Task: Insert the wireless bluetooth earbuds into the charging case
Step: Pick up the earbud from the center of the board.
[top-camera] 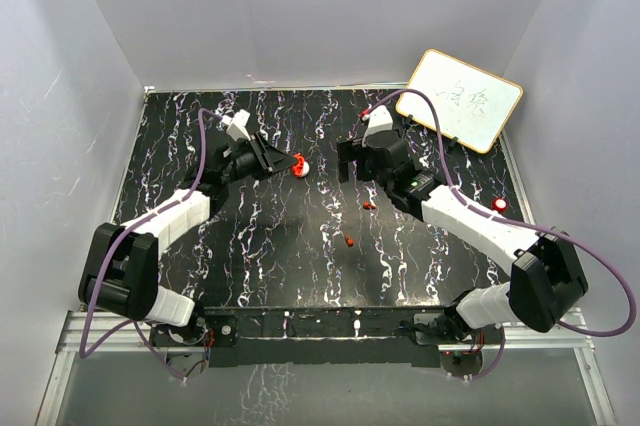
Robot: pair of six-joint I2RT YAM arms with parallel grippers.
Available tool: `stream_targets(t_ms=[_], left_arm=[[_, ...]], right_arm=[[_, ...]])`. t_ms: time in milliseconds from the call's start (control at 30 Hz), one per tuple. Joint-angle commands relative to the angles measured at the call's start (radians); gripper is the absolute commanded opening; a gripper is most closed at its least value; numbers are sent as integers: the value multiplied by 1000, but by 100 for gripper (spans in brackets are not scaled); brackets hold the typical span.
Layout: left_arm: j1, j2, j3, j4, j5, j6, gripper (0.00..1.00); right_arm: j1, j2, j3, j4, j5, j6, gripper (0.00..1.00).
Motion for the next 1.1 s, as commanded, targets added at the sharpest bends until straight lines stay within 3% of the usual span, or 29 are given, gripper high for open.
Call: stream_targets(t_ms=[0,133,267,467,633,867,1067], left_arm=[[-15,-37,20,25,-26,-22,0],[-23,-52,-24,69,-12,-19,0],[-23,-56,-18,-6,26,53,0],[-23,-31,-35,25,135,54,0],[-23,-25,-36,-26,197,81,0],[-22,-11,-43,-3,136,98,0],[-23,-3,-56,45,102,64,0]], right_arm=[[6,30,27,85,20,35,98],[6,33,11,105,75,-6,98],[6,5,49,7,119,-39,98],[8,-6,173,-323,104,35,93],[8,-54,121,-333,58,47,86],[11,171,197,-397,110,-79,82],[9,211,169,-357,143,-183,81]])
